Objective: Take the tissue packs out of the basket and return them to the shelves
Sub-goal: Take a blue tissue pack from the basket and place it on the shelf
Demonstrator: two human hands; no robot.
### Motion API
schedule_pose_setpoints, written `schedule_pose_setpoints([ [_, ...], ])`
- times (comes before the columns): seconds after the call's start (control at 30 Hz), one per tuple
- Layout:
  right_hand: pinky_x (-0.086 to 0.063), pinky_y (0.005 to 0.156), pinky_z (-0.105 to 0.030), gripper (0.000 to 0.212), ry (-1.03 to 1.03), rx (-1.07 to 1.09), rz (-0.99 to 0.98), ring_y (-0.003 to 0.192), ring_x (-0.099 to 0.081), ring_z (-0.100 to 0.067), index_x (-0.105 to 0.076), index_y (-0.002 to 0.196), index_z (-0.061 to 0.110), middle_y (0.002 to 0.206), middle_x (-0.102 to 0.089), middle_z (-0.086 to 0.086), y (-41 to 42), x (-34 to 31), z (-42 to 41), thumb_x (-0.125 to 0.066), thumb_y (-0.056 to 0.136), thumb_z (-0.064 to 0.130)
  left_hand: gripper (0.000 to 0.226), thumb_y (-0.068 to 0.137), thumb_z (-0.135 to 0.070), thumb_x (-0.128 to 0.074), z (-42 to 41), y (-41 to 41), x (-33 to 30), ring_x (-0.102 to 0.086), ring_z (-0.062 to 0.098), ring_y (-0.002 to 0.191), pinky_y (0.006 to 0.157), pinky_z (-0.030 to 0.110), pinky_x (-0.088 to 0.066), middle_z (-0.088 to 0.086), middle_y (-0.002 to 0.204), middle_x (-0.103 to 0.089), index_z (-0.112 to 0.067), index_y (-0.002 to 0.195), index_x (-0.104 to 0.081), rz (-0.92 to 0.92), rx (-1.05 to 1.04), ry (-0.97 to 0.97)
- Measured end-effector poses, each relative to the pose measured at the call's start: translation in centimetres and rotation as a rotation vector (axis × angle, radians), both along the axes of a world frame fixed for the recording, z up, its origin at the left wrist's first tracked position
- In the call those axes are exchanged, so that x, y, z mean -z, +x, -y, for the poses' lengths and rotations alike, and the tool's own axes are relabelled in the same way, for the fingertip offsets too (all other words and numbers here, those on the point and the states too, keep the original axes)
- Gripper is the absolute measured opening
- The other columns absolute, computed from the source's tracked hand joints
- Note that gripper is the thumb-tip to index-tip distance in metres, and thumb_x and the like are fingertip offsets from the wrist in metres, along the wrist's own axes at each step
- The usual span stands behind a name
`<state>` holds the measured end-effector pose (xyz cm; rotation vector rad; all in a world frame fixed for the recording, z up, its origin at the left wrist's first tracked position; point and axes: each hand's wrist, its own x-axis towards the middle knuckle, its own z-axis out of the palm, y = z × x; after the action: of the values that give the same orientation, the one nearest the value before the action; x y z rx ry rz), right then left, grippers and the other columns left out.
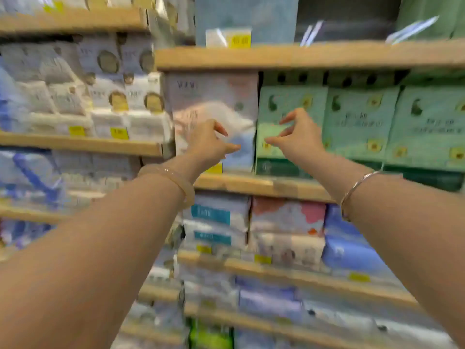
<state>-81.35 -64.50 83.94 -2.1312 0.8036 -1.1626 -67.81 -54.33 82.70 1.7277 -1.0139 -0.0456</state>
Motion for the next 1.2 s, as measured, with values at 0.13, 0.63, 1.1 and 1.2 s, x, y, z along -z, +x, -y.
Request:
schedule_pose_setpoints([
  [0.13, -0.045, 0.073, -0.036, 0.041, 0.099, 0.051, -0.095, 0.08, -0.053, -0.021, -0.044, 0.094, 0.019, 0.081, -0.053, -0.004, -0.8, 11.0, 0.5, -0.078, 0.071, 0.026, 0.031, 0.079, -0.013, -0.073, 0.3, 0.2, 11.0, -0.054, 0.017, 0.06, 0.051, 0.026, -0.045, 0.004, 0.072, -0.049, -0.022, 0.077, -0.043, -0.142, -0.04, 0.105],
  [0.63, -0.038, 0.053, -0.025, 0.061, 0.868, 0.134, -0.686, 0.072, -0.054, -0.017, -0.044, 0.12, 0.005, 0.104, -0.058, -0.012, -7.6, 55.8, -2.7, -0.074, 0.077, 0.036, 0.064, 0.077, -0.018, -0.074, -6.0, -2.3, 55.8, -0.056, 0.028, 0.104, 0.08, 0.036, -0.045, 0.012, 0.114, -0.056, 0.0, 0.126, -0.037, -0.644, -0.108, 0.806],
  [1.1, -0.052, 0.089, -0.036, 0.096, 1.334, 0.217, -0.673, 0.102, -0.062, -0.023, -0.053, 0.124, 0.012, 0.112, -0.066, -0.002, -9.3, 83.8, -9.2, -0.081, 0.044, 0.057, 0.087, 0.069, -0.024, -0.081, -12.7, -2.6, 83.3, -0.053, 0.031, 0.122, 0.101, 0.05, -0.045, 0.015, 0.135, -0.053, -0.001, 0.139, -0.034, -1.011, -0.093, 0.921],
  [1.2, -0.055, 0.083, -0.038, 0.048, 1.392, 0.199, -0.561, 0.085, -0.064, -0.017, -0.059, 0.099, 0.021, 0.094, -0.067, 0.003, -9.1, 85.3, -8.9, -0.082, 0.062, 0.041, 0.049, 0.083, 0.004, -0.064, -13.1, -2.3, 85.3, -0.065, 0.02, 0.103, 0.093, 0.036, -0.054, 0.012, 0.119, -0.063, 0.003, 0.13, -0.05, -1.062, -0.004, 0.763],
])
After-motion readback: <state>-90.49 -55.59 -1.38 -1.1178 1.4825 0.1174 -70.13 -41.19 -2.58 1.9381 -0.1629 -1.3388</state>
